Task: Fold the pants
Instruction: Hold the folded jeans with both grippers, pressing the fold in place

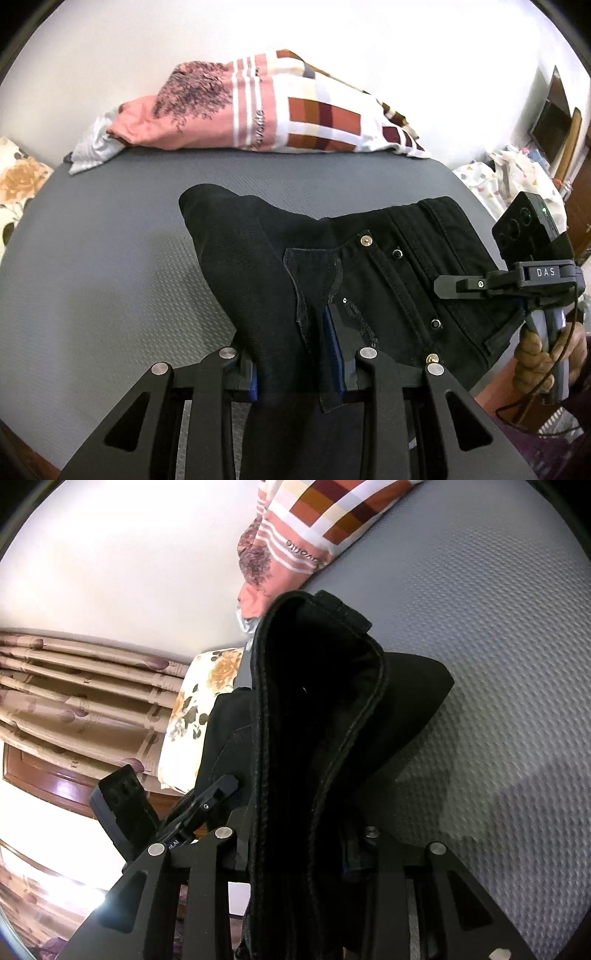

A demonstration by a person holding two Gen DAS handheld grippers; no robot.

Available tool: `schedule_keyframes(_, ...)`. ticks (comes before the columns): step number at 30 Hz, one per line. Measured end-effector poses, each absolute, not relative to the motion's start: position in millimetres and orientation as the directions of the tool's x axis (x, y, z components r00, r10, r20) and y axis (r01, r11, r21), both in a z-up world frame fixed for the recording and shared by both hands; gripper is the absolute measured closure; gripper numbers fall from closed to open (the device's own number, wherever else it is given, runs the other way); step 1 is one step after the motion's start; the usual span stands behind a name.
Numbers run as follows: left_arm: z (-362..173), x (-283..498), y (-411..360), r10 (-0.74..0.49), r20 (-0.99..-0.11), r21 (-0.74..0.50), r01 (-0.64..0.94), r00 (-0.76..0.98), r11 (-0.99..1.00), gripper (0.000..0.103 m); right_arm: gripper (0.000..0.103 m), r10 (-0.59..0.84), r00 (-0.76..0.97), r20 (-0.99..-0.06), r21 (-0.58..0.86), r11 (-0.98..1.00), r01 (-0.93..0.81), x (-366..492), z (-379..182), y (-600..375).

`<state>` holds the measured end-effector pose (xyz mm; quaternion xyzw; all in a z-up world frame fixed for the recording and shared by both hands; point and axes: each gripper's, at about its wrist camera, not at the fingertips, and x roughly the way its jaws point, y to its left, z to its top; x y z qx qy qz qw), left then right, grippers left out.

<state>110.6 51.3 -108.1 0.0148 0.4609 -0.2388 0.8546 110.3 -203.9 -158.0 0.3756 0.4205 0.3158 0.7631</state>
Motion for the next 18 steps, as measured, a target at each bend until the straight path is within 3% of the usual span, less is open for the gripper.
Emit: schedule_keyframes(18, -100, 160, 93, -0.324, -0.763, -0.153, 0.33, 0.56, 0.931, 0.074, 0.073, 0.821, 0.421, -0.384, 0.836, 0.503, -0.219, 157, -141, -162)
